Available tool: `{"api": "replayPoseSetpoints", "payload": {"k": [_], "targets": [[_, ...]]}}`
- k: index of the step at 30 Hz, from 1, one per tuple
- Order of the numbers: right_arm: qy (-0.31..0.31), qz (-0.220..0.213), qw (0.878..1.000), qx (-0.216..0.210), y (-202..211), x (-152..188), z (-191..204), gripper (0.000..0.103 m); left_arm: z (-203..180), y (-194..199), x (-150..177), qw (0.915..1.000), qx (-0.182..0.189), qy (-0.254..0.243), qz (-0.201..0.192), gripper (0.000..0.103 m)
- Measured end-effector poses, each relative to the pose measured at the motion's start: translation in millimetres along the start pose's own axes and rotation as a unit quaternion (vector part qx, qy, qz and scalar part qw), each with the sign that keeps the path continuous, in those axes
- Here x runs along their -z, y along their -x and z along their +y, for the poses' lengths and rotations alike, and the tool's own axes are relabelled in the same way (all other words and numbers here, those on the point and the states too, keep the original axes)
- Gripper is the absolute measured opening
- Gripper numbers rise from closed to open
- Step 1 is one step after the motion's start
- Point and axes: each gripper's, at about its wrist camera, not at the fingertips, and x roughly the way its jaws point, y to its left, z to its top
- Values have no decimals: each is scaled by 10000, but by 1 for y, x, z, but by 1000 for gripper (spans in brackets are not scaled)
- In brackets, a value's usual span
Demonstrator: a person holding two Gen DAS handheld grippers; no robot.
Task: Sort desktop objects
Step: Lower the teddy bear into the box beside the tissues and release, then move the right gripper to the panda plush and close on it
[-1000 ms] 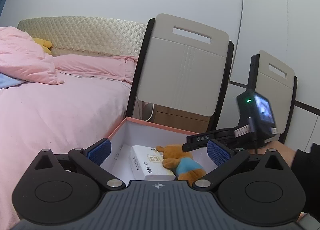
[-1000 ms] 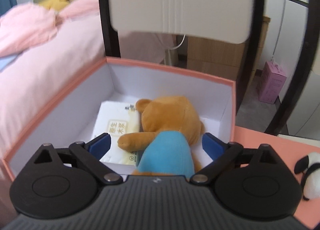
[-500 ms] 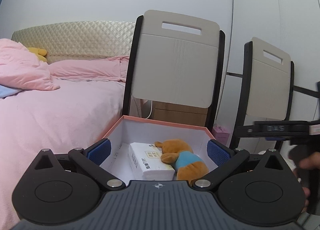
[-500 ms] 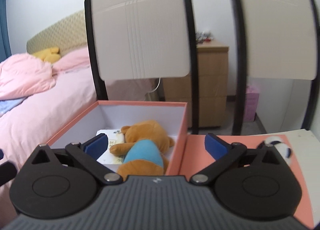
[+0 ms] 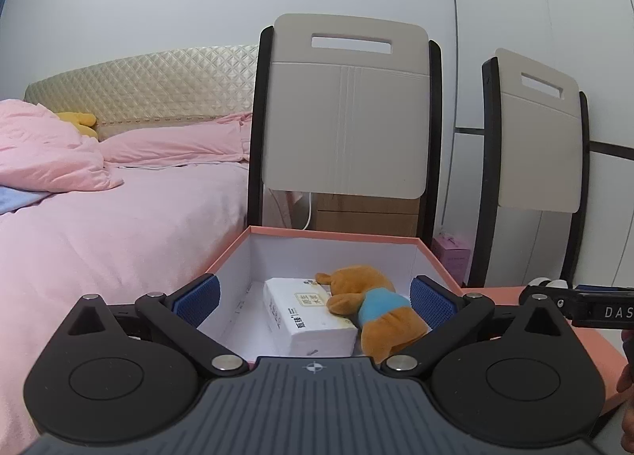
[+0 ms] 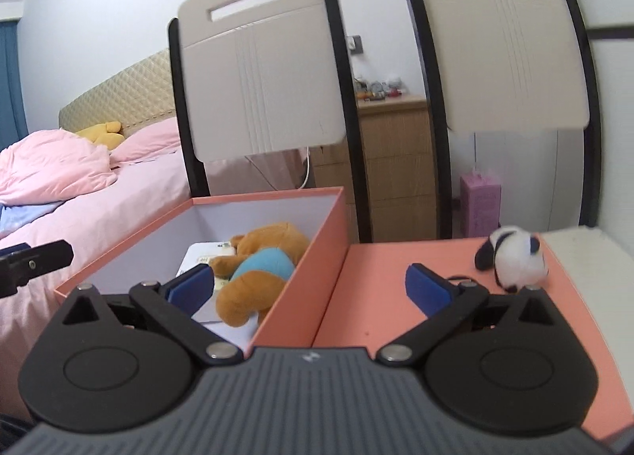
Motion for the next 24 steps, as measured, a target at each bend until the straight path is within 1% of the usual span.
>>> {"api": "replayPoseSetpoints", "payload": {"k": [4,8,13,24], "targets": [[-71,7,10000,-65,-2,2,-3,103,-4,0,1,10000,54,-55,22,103],[-231,-147,9995,-127,2,-1,-7,103,-6,1,2,9999,80,-98,28,103],[-299,-94,9995,-39,2,0,-9,103,-6,1,3,9999,75,-69,38,103],[-193,-73,9997,112,5,2,-9,103,-11,-1,3,9999,60,-96,77,103]]}}
